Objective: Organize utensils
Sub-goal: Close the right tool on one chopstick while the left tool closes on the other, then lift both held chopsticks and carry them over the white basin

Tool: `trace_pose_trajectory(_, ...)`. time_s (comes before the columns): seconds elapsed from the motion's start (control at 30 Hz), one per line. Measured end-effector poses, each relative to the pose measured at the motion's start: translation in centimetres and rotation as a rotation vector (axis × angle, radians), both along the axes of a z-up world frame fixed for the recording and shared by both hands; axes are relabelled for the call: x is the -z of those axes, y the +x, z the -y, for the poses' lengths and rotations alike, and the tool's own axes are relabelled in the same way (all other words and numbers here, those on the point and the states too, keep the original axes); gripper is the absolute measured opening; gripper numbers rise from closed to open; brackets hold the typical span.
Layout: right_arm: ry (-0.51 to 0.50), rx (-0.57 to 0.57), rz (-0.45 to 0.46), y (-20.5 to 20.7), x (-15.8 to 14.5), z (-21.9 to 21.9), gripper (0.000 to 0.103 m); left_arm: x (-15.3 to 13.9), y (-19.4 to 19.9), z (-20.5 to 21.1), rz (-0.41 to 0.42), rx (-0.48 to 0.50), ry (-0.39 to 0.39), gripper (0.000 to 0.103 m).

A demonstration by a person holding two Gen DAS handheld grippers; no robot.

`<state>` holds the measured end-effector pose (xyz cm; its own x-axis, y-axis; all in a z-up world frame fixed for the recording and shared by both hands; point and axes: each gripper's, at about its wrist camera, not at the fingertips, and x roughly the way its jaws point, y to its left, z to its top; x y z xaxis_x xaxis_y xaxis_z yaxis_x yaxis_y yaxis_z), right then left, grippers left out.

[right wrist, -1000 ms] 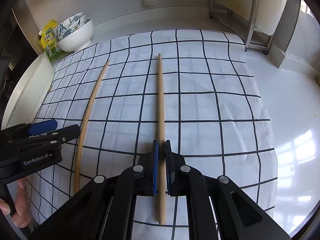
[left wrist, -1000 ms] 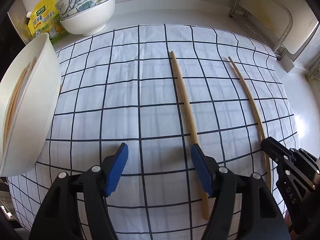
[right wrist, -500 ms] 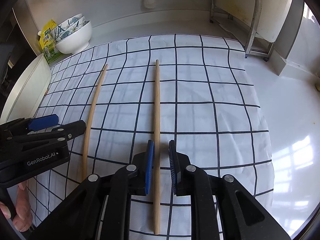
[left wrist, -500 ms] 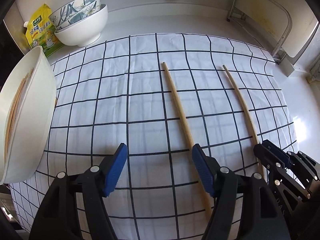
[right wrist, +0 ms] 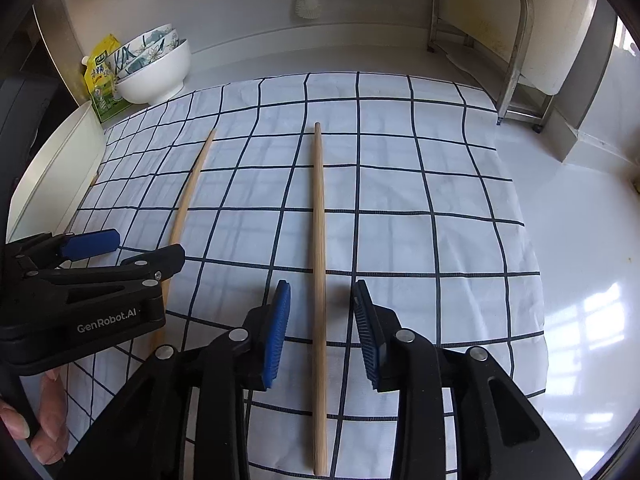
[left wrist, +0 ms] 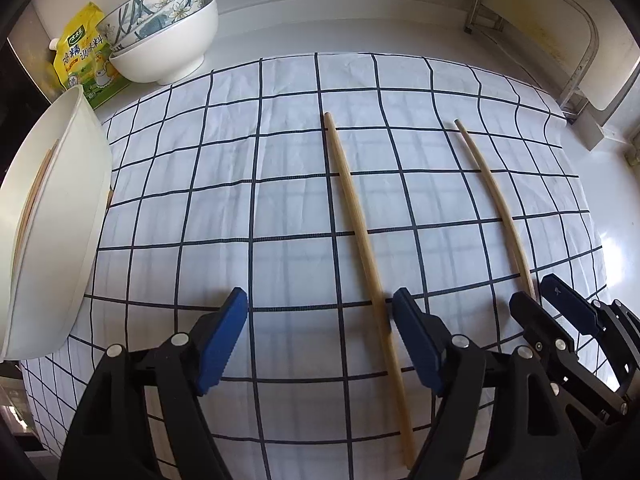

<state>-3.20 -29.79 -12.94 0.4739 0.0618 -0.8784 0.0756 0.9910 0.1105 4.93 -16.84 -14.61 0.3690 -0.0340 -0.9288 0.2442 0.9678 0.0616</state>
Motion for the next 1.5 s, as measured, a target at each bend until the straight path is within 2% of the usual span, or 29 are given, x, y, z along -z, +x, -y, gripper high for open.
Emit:
trace_pose_trajectory(0.07, -0.026, -0.01, 0.002, 0.2, 0.1, -0.4, 0.032, -0.1, -0.2, 0.1, 0.0, 0.012, -0.016, 0.062)
trace_pose_trajectory(0.2, -0.057, -0.029, 0.006, 0.4, 0.1, -0.8, 0.031, -0.3, -1.0, 0.8, 0.005, 0.051, -0.028, 0.04)
trace_pose_trajectory(0.23, -0.055, -0.03, 0.006, 0.5, 0.1, -0.9, 0.028, -0.4, -1.2, 0.9, 0.004, 0.06, -0.03, 0.032)
trace_pose_trajectory(0.27, -0.057, -0.03, 0.005, 0.5, 0.1, -0.9, 0.018, -0.4, -1.3, 1.1, 0.002, 0.069, -0.03, 0.027)
trace_pose_trajectory(0.33, -0.06, -0.029, -0.003, 0.6, 0.0, -0.9, 0.006, -0.4, -1.4, 1.3, -0.008, 0.084, -0.028, 0.009)
trace_pose_trajectory(0.47, -0.029, -0.017, -0.02, 0.7, -0.1, -0.7, 0.006, -0.5, -1.7, 1.2, -0.039, 0.096, -0.038, 0.007)
trace_pose_trajectory(0.6, 0.013, 0.006, -0.023, 0.6, -0.9, -1.0, 0.006, -1.4, -1.7, -0.6, -0.062, 0.093, -0.065, 0.007)
trace_pose_trajectory(0.77, 0.057, 0.016, 0.005, 0.9, -3.2, -2.9, 0.006, -4.5, -1.6, -3.5, -0.027, 0.089, -0.098, 0.007)
trace_pose_trajectory(0.9, 0.081, 0.005, 0.06, 2.1, -6.2, -5.3, 0.006, -7.3, -0.3, -7.5, 0.022, 0.059, -0.121, 0.007)
trace_pose_trajectory(1.17, 0.147, -0.081, 0.146, 6.3, -10.9, -13.4, 0.006, -11.4, 3.1, -17.6, 0.105, -0.068, -0.096, 0.007)
trace_pose_trajectory(1.33, 0.187, -0.167, 0.148, 9.7, -11.6, -20.0, 0.006, -12.5, 4.8, -24.7, 0.135, -0.157, -0.076, 0.007)
trace_pose_trajectory(1.5, 0.201, -0.253, 0.106, 12.9, -11.2, -26.4, 0.006, -12.1, 6.7, -29.5, 0.137, -0.199, -0.054, 0.007)
